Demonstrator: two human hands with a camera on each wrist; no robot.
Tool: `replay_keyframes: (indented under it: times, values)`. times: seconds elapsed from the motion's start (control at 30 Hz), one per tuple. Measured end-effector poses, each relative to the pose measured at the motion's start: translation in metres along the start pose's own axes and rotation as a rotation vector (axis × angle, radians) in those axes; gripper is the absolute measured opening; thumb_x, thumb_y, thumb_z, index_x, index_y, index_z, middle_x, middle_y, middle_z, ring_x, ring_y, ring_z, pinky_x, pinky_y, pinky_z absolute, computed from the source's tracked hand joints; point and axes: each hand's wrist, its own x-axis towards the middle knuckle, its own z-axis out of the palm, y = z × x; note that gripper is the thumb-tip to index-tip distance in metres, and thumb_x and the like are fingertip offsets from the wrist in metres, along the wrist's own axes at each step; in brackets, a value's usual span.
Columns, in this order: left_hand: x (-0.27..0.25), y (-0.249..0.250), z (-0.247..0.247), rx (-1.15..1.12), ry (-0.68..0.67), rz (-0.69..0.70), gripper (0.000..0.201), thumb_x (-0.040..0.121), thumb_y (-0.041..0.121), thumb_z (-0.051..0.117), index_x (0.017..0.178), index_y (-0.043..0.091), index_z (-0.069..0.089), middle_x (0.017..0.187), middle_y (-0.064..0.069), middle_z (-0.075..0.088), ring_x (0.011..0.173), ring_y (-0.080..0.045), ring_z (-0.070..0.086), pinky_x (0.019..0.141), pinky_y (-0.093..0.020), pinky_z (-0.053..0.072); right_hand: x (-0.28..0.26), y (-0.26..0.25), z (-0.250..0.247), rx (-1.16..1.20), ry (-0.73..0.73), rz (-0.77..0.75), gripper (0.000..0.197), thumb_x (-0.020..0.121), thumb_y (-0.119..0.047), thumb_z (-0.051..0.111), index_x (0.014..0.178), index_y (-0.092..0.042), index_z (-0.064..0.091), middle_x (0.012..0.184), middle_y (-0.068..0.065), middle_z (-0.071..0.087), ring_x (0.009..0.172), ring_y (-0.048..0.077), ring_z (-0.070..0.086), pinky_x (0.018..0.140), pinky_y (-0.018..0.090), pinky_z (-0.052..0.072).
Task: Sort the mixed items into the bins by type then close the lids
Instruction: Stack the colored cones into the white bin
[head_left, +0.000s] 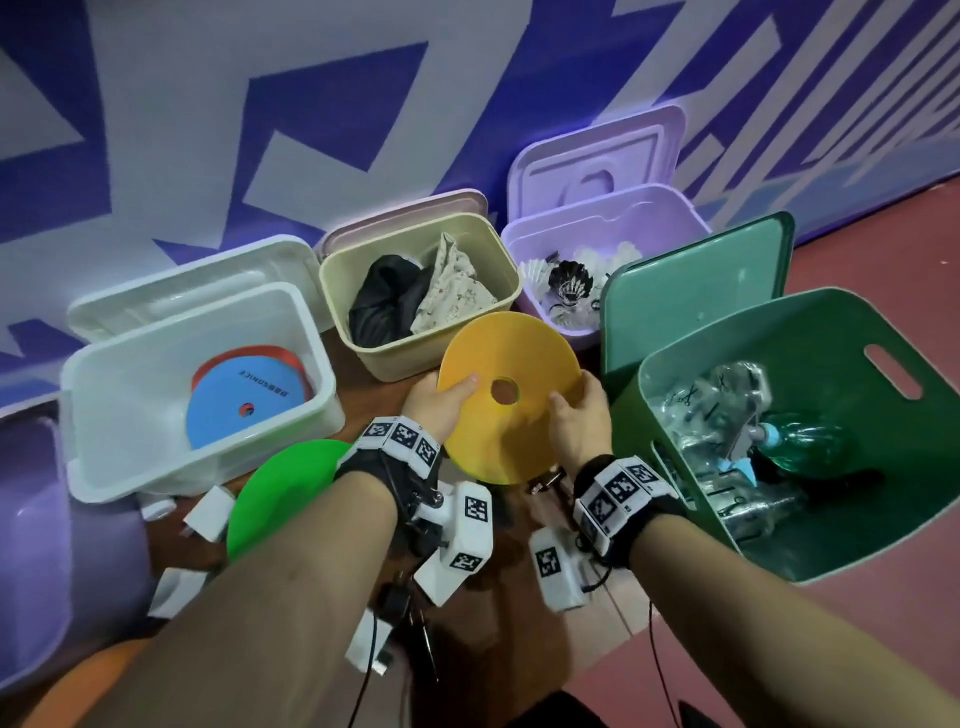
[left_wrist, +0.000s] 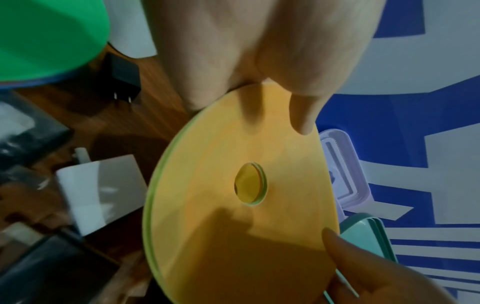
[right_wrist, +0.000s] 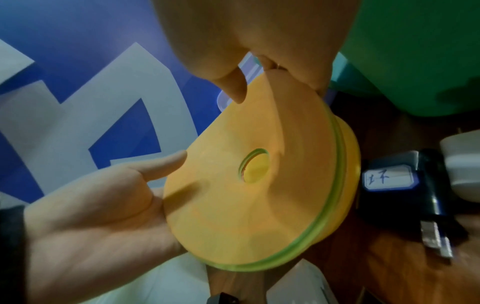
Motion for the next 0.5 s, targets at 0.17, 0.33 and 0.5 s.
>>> replay_keyframes:
  times: [0.17,0.33,0.5]
  values:
    - [0.025,0.006,0.012,0.045,0.021,-0.036,0.013,0.09,0.033,0.064,0.098,0.025,0.059,0.107,-0.003,0.068,0.104,-0.027,0.064,0.097,-0.045,0.049,0.025,0.003,0.011,0.033,0.003,0.027,0.052,0.093,-0.016,0.053,0.141,-0.008,0.035,0.139,0.015,0.042,0.125,0.03,0.047,0.108,0.039,0.037]
    - [0.043,0.002,0.015,0.104,0.024,-0.078,0.012,0.091,0.032,0.062,0.1,0.025,0.058,0.112,-0.003,0.066,0.108,-0.026,0.062,0.1,-0.045,0.047,0.046,0.008,0.014,-0.012,0.024,0.045,0.043,0.096,-0.015,0.05,0.137,-0.006,0.042,0.136,0.016,0.038,0.123,0.028,0.045,0.102,0.026,0.033]
    - [0.056,0.001,0.017,0.214,0.031,-0.099,0.032,0.097,0.031,0.053,0.123,0.012,0.053,0.12,-0.005,0.061,0.113,-0.026,0.057,0.095,-0.032,0.043,0.058,0.013,0.019,-0.049,0.022,0.085,0.042,0.098,-0.017,0.045,0.137,-0.003,0.044,0.142,0.014,0.031,0.13,0.027,0.038,0.108,0.026,0.028]
